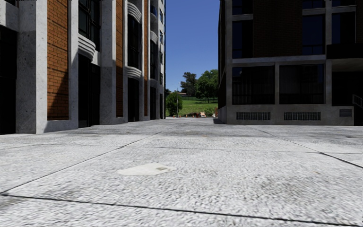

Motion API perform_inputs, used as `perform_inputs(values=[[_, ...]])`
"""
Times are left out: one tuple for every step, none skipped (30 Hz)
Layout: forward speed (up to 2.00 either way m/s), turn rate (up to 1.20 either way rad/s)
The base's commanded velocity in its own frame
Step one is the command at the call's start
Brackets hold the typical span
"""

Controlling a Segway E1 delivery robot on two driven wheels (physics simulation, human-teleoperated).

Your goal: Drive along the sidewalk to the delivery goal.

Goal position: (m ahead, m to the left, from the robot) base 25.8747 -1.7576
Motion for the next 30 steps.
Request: perform_inputs(values=[[2.0, 0.29], [2.0, 0.59], [2.0, 0.88], [2.0, 1.0], [2.0, 1.04], [2.0, 1.05], [2.0, 1.05], [2.0, 0.96], [2.0, 0.82], [2.0, 0.72], [2.0, 0.54], [2.0, 0.27], [2.0, 0.12], [2.0, 0.03], [2.0, 0.0], [2.0, 0.0], [2.0, 0.0], [2.0, 0.0], [2.0, 0.0], [2.0, 0.0], [2.0, 0.0], [2.0, 0.0], [2.0, 0.0], [2.0, 0.0], [2.0, 0.0], [2.0, 0.0], [2.0, 0.0], [2.0, 0.0], [2.0, 0.0], [2.0, 0.0]])
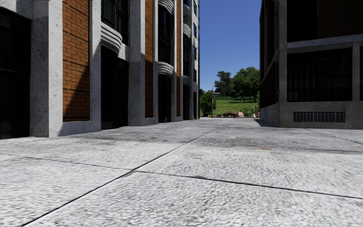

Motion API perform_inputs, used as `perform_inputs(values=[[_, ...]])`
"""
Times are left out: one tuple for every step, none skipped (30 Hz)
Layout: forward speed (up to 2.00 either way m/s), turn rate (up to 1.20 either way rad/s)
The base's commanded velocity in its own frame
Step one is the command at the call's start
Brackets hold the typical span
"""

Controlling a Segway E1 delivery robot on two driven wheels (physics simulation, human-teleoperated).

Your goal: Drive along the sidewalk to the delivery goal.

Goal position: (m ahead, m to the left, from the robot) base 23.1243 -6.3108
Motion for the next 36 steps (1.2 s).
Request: perform_inputs(values=[[2.0, 0.0], [2.0, 0.0], [2.0, 0.0], [2.0, 0.0], [2.0, 0.0], [2.0, 0.0], [2.0, 0.0], [2.0, 0.0], [2.0, 0.0], [2.0, 0.0], [2.0, 0.0], [2.0, 0.0], [2.0, 0.0], [2.0, 0.0], [2.0, 0.0], [2.0, 0.0], [2.0, 0.0], [2.0, 0.0], [2.0, 0.0], [2.0, 0.0], [2.0, 0.0], [2.0, 0.0], [2.0, 0.0], [2.0, 0.0], [2.0, 0.0], [2.0, 0.0], [2.0, 0.0], [2.0, 0.0], [2.0, 0.0], [2.0, 0.0], [2.0, -0.27], [2.0, -0.76], [2.0, -0.96], [2.0, -1.2], [2.0, -1.2], [2.0, -1.2]])
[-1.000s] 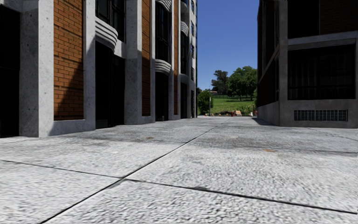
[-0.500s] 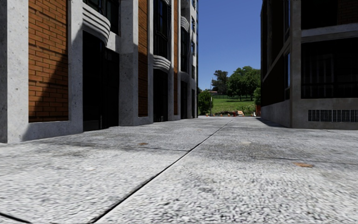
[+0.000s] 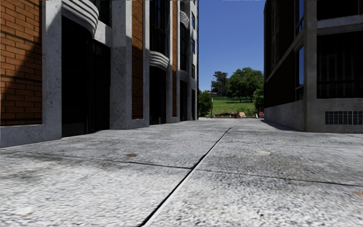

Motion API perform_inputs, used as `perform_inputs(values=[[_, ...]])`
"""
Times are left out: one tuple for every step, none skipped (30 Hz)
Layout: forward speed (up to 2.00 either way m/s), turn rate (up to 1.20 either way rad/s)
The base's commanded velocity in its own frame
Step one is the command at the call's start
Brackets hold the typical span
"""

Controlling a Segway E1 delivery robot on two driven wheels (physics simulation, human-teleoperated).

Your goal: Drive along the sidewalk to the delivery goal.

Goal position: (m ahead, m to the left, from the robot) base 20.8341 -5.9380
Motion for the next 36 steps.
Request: perform_inputs(values=[[2.0, -0.26], [2.0, 0.0], [2.0, 0.0], [2.0, 0.0], [2.0, 0.0], [2.0, 0.0], [2.0, 0.0], [2.0, 0.0], [2.0, 0.0], [2.0, 0.0], [2.0, 0.0], [2.0, 0.0], [2.0, 0.0], [2.0, 0.0], [2.0, 0.0], [2.0, 0.0], [2.0, 0.0], [2.0, -0.39], [2.0, -0.54], [2.0, -1.0], [2.0, -1.2], [2.0, -1.2], [2.0, -1.2], [2.0, -0.32], [2.0, 0.0], [2.0, 0.0], [2.0, 0.0], [2.0, 0.0], [2.0, 0.0], [2.0, 0.0], [2.0, 0.0], [2.0, 0.0], [2.0, 0.0], [2.0, 0.0], [2.0, 0.0], [2.0, 0.0]])
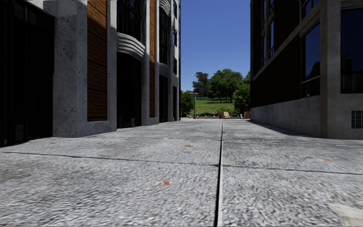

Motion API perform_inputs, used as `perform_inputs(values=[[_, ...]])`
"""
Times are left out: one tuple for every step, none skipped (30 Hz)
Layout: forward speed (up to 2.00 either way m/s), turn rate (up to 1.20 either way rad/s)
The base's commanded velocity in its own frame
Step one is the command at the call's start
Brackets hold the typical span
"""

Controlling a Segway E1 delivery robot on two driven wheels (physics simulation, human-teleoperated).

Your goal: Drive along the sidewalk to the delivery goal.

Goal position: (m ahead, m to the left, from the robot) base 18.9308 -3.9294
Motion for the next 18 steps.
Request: perform_inputs(values=[[2.0, 0.0], [2.0, 0.0], [2.0, -0.09], [2.0, -0.2], [2.0, -0.35], [2.0, -0.78], [2.0, -0.84], [2.0, -0.97], [2.0, -1.2], [2.0, -1.2], [2.0, -1.2], [2.0, -0.77], [2.0, -0.34], [2.0, -0.34], [2.0, 0.0], [2.0, 0.0], [2.0, 0.0], [2.0, 0.0]])
